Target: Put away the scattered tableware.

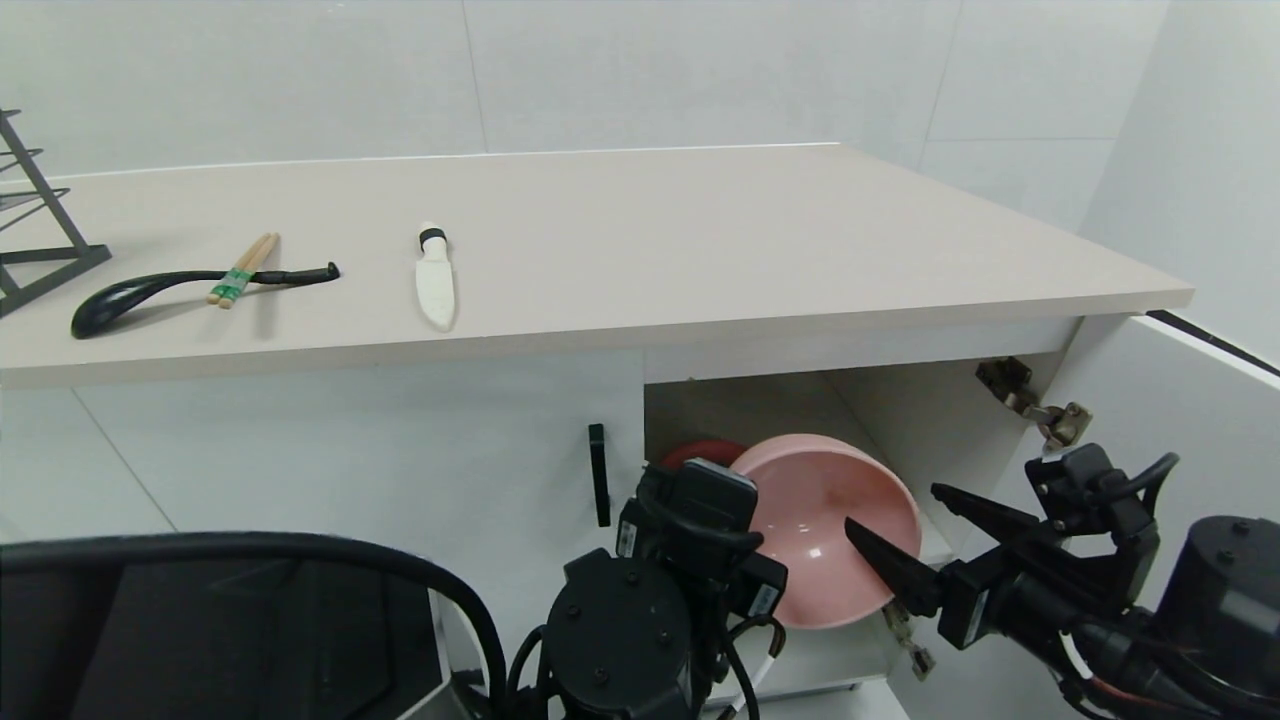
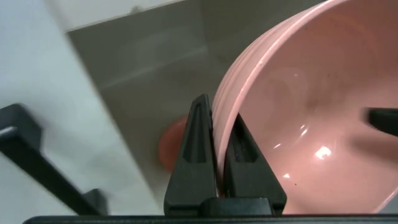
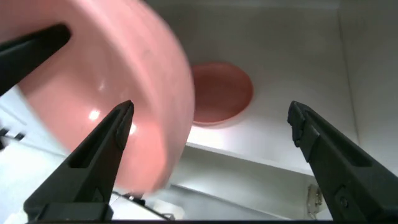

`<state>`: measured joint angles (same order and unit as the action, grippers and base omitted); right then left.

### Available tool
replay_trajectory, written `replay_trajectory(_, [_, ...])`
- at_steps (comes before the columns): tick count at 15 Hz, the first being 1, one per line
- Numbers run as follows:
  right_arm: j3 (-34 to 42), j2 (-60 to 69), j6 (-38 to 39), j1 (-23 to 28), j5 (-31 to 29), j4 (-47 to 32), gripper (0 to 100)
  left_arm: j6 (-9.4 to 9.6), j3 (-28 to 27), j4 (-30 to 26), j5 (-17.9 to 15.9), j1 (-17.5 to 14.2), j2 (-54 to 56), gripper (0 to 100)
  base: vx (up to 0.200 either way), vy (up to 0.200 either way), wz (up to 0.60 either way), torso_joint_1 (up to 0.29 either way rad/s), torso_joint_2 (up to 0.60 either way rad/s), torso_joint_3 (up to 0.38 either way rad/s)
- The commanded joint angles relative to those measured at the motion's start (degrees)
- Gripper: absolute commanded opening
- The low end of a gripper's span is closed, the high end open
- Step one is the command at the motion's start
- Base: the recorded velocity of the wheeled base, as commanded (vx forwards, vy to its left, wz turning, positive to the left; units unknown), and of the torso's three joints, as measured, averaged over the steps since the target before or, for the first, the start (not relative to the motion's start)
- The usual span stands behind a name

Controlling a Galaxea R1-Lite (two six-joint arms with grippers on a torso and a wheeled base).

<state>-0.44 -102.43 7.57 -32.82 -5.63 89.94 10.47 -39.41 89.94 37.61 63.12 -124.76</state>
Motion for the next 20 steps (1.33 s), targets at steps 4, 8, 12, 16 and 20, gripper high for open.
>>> replay_trajectory(4, [0.0, 0.38, -0.01, 0.47, 0.01, 0.06, 0, -0.01, -0.84, 0.06, -0.08, 1.39, 0.13, 0, 0.0, 0.0, 0.0, 0.0, 0.0, 0.0])
replay_trajectory(8, [0.26, 2.93, -0.01, -2.95, 0.01, 0.06, 0, 0.08, -2.51, 0.06, -0.08, 1.3, 0.04, 0, 0.0, 0.0, 0.0, 0.0, 0.0, 0.0])
replay_trajectory(12, [0.26, 4.52, -0.01, -4.71, 0.01, 0.06, 0, -0.01, -3.39, 0.06, -0.08, 2.18, -0.4, 100, 0.0, 0.0, 0.0, 0.0, 0.0, 0.0])
replay_trajectory(16, [0.18, -2.34, -0.01, -0.14, 0.01, 0.06, 0, -0.01, -3.13, 0.06, -0.08, 2.36, 0.66, 100, 0.0, 0.0, 0.0, 0.0, 0.0, 0.0])
replay_trajectory(20, [-0.35, -7.09, 0.08, 3.11, 0.01, 0.06, 0, -0.01, -1.19, 0.06, -0.08, 3.85, 4.08, 100, 0.0, 0.0, 0.0, 0.0, 0.0, 0.0])
